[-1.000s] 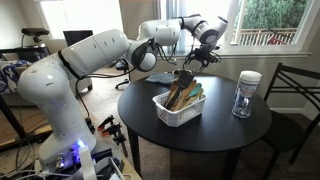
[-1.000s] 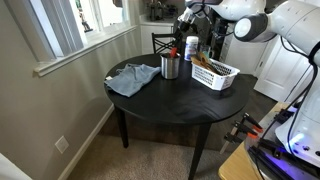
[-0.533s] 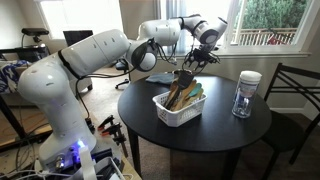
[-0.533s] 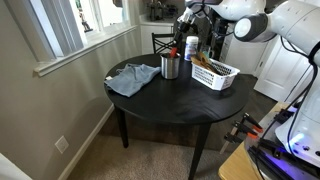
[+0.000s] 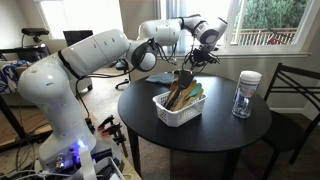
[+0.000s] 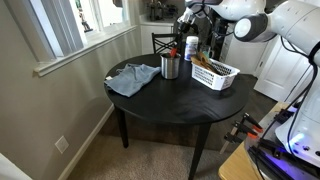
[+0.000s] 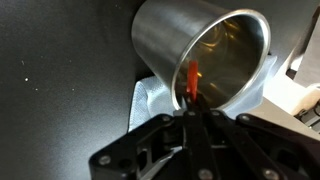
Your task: Remove the spatula from the cutlery holder and place it in the white basket
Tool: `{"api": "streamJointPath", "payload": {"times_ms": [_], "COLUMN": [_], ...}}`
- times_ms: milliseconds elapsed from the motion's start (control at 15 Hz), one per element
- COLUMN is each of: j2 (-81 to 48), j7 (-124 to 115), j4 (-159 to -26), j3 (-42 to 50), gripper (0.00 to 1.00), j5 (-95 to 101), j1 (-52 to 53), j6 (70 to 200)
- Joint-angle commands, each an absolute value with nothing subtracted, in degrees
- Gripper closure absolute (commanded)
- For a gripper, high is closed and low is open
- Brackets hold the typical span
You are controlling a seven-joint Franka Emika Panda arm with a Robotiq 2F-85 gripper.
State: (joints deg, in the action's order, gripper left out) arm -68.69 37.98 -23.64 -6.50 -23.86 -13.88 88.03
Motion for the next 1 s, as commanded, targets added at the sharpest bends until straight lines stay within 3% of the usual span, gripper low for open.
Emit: {"api": "streamJointPath", "payload": {"times_ms": [0,933], "j2": [-66.7,-58.8], "j7": [36.8,36.2], "j4": [-25.7,-24.0], "j3": [-6.2,-6.0], "gripper": [0.95,0.94], "j5": [-23.3,-23.2], "j1": [-13.9,-13.3], "j6": [86.6,77.2]}}
